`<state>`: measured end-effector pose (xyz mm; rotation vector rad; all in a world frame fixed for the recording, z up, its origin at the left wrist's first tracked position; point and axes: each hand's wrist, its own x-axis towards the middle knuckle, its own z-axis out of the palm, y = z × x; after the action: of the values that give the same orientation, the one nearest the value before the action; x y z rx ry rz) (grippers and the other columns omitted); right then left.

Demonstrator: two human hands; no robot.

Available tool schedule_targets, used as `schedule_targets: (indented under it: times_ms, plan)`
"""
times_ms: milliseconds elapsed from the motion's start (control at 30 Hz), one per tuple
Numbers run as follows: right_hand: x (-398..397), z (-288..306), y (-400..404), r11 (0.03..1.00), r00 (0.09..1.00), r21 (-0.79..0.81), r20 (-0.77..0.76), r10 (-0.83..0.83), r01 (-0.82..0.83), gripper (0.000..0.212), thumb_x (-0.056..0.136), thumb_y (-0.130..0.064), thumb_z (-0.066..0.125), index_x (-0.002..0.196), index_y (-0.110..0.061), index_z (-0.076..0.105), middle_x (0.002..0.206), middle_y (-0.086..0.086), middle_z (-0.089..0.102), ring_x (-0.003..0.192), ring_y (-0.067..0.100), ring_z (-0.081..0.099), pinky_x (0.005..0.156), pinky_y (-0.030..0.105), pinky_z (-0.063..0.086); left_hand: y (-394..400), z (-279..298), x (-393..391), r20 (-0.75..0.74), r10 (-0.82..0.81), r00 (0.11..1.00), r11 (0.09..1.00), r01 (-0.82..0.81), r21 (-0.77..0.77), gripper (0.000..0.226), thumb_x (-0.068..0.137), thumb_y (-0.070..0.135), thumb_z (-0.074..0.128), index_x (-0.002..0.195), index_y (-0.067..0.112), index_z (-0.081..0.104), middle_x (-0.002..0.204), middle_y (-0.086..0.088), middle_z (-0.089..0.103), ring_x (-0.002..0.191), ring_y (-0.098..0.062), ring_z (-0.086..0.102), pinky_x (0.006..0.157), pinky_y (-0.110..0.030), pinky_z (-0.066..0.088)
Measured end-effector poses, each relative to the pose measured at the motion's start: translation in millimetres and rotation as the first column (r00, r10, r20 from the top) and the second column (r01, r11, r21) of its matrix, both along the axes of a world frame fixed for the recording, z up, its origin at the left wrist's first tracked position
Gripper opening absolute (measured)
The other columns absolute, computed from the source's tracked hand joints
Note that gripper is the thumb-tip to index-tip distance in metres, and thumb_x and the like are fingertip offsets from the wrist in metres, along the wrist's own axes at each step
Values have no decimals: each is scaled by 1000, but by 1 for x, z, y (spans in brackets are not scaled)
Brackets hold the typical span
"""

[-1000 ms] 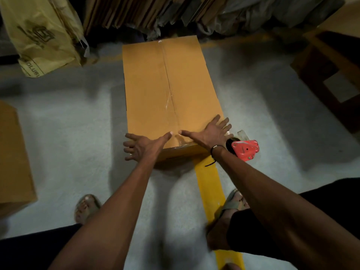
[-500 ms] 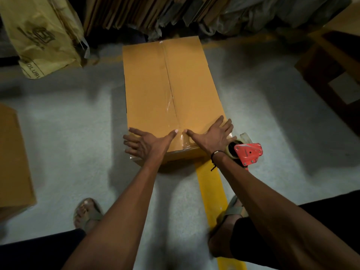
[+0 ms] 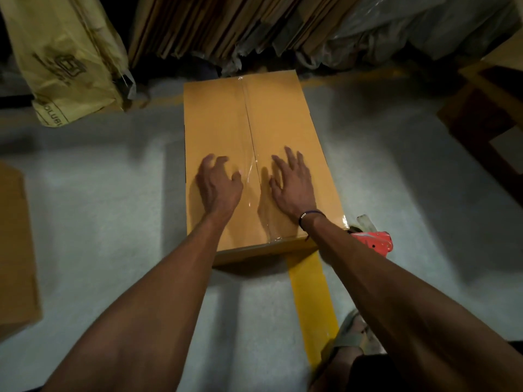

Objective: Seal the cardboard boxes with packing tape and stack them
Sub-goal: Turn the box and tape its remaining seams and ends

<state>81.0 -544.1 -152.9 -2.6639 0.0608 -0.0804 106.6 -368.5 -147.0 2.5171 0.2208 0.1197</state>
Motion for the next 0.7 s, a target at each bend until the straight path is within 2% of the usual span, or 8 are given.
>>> schedule_targets:
  times_ms: [33,100,167,267,333,433,567,700]
  plan:
    - [9,-1,2,994,996,-58,-20,91,-92,57,102,-37,47,157,-26,36,172,3,9,158,32,5,124,56,19,1,-4,6,43,-169,985,983,166,73,52,98,32,66,147,20,54,162,-6,39,151,-27,32,125,-47,26]
    - [19,-9,5,966,975,-144,-93,203,-214,56,104,-40,42,158,-29,33,172,3,7,158,32,4,124,57,18,1,-12,14,-44,-441,896,859,436,269,54,105,33,54,157,24,42,168,1,31,157,-23,21,129,-48,13]
    - [19,-22,7,961,969,-160,-131,207,-227,56,107,-47,31,160,-31,28,172,2,6,158,30,2,125,57,14,-1,-21,12,-158,-510,845,751,527,398,59,109,44,38,163,25,26,172,3,21,160,-23,11,129,-52,5]
    - [10,-39,6,964,979,-180,-89,183,-196,58,108,-52,18,162,-33,22,172,0,5,159,26,-2,127,53,7,-3,-28,-5,-140,-464,875,773,477,419,60,111,47,24,165,22,20,173,2,16,161,-24,6,129,-55,4]
    - [10,-42,6,962,982,-199,-81,173,-186,58,107,-51,16,162,-34,20,172,0,3,159,26,-3,127,53,6,-6,-29,-15,-112,-429,896,792,433,430,60,111,48,20,165,21,21,173,2,18,161,-24,8,129,-56,4]
    - [13,-39,9,955,979,-225,-114,170,-192,59,106,-47,19,163,-34,14,172,3,0,158,30,-5,126,57,6,-8,-24,-25,-168,-398,902,789,430,439,61,110,50,18,164,21,23,173,2,19,161,-24,8,128,-55,-1]
    - [17,-31,19,943,973,-270,-178,150,-195,64,104,-46,25,164,-33,8,172,9,-6,156,41,-8,122,64,6,-4,-14,-44,-182,-382,906,802,423,422,58,110,47,22,162,23,32,170,3,26,160,-22,12,128,-54,-1]
    - [35,-21,26,938,965,-289,-229,126,-191,65,102,-48,27,163,-33,11,171,9,-8,154,48,-6,114,70,14,-1,-14,-50,-105,-382,918,837,392,382,48,108,42,34,149,24,52,161,3,43,152,-22,30,126,-55,11]
